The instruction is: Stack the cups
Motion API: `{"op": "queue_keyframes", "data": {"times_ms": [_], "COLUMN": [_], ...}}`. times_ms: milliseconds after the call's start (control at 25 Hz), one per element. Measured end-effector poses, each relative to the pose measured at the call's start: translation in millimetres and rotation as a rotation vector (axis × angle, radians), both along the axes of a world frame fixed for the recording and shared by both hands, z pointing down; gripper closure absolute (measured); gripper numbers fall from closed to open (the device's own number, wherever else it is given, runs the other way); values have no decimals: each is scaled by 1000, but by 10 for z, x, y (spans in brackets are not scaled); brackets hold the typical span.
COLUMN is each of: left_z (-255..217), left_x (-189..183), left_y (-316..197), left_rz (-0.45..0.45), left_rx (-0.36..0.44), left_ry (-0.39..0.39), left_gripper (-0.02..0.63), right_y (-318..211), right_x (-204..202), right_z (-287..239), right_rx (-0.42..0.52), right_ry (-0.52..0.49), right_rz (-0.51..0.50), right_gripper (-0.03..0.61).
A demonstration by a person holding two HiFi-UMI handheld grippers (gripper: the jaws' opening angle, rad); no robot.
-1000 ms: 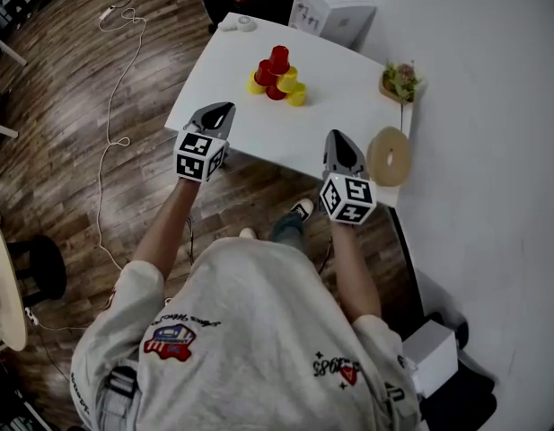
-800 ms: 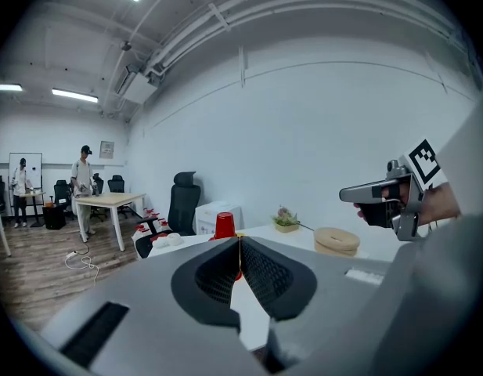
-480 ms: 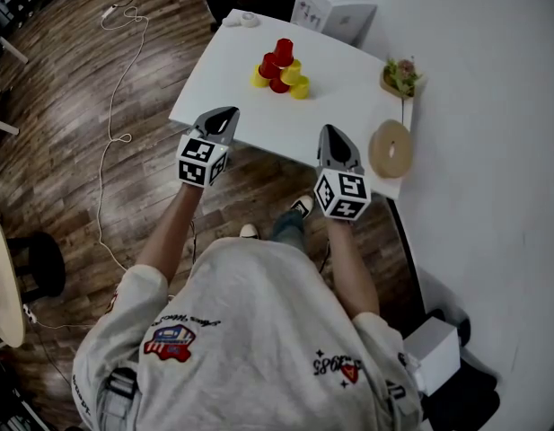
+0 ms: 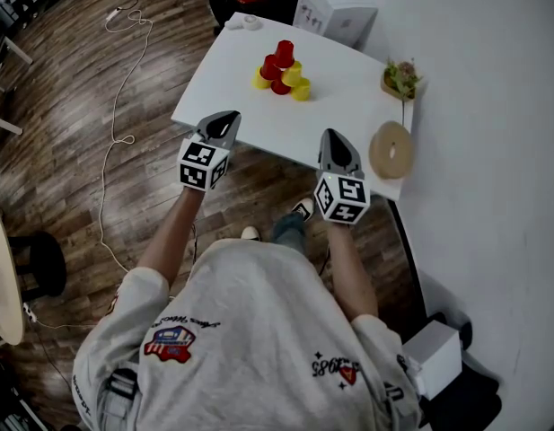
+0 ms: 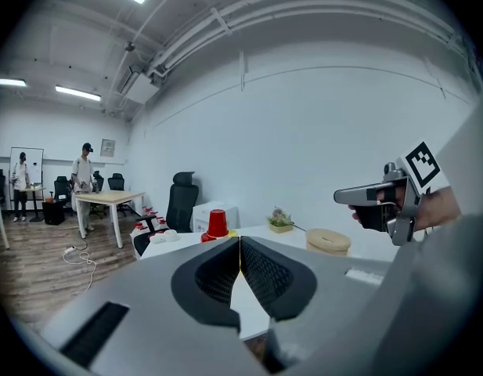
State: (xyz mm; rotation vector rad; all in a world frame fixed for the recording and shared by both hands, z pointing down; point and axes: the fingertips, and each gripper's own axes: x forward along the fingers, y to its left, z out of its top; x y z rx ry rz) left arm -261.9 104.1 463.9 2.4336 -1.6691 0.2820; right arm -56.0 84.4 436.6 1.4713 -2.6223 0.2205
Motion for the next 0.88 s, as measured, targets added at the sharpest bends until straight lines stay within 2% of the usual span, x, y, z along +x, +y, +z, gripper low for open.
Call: {"op": "queue_keyframes", "data": {"times_ms": [880], "left_z": [32], "left_x": [104], "left_y": [130], "left_rz": [-5], "left_rx": [-9], "left_ry": [6], "left_gripper": [606], "right_y": [188], "right_x": [125], "right_z": [38], "right_rx": [-1], "right_ry": [20], "right_rz": [-11], "right_gripper": [588]}}
